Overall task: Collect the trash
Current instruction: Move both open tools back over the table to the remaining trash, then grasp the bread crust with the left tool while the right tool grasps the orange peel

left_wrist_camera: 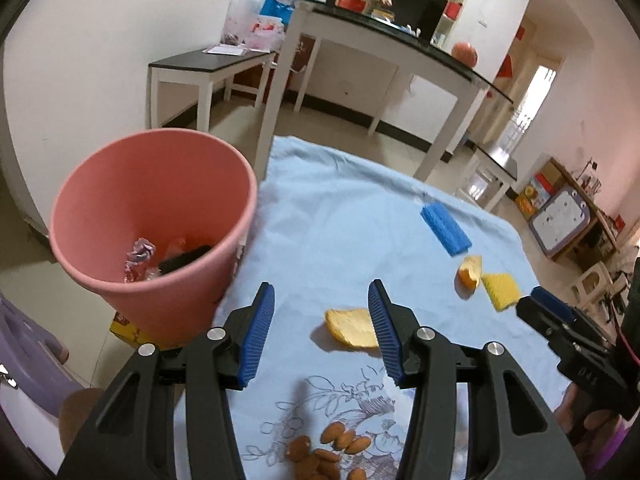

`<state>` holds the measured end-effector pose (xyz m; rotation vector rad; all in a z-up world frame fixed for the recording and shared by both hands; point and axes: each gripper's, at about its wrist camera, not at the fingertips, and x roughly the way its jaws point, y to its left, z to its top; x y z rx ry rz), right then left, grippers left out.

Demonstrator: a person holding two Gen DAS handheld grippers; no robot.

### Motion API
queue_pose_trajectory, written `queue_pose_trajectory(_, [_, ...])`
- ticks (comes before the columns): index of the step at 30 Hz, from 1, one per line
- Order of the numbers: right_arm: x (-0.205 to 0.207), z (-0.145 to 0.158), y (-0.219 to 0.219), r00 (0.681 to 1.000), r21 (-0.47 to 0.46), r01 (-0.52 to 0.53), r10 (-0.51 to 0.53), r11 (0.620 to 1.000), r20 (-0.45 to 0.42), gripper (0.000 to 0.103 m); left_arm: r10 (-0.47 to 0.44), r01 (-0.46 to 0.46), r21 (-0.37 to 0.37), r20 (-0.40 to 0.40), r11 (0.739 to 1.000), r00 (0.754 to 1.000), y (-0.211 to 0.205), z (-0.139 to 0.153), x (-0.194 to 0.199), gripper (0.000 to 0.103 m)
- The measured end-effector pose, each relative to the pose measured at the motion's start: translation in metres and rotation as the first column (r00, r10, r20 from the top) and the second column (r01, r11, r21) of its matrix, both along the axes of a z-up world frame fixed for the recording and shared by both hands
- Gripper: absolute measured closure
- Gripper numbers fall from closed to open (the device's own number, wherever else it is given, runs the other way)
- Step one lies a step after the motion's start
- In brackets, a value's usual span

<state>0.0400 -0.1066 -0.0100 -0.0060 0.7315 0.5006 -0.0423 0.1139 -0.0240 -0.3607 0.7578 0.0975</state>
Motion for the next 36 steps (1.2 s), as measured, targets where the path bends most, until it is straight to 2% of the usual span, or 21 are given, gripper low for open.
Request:
queue_pose_trajectory(8, [0.014, -0.016, -0.042, 0.994, 0.025, 0.092, -0.09, 0.995, -0.055, 0.042, -0.032, 0.033, 0.005, -0.078, 0.999, 0.996, -0.017, -0.027, 0.014, 0.054])
queue_pose_trajectory(20, [0.026, -0.028, -0.045, 0.992, 0.039, 0.093, -0.089, 0.995, -0.092, 0.045, -0.045, 0.052, 0.045, -0.138, 0.998, 0.989, -0.026, -0.048, 0.027, 0.054])
queue_pose_trajectory(25, [0.032, -0.031, -0.046, 0.991, 0.041, 0.09, -0.085, 0.995, -0.107, 0.045, -0.061, 0.069, 0.052, -0.146, 0.996, 0.987, -0.031, -0.051, 0.032, 0.071])
queue_pose_trajectory(29, [0.042, -0.032, -0.045, 0.989, 0.052, 0.084, -0.077, 0.995, -0.126, 0.046, -0.064, 0.075, 0.067, -0.152, 0.995, 0.986, -0.034, -0.054, 0.034, 0.091])
queue_pose_trajectory(36, [0.069, -0.027, -0.033, 0.99, 0.055, 0.053, -0.045, 0.997, -0.137, 0.046, -0.08, 0.091, 0.092, -0.112, 0.992, 0.99, -0.038, -0.046, 0.033, 0.097])
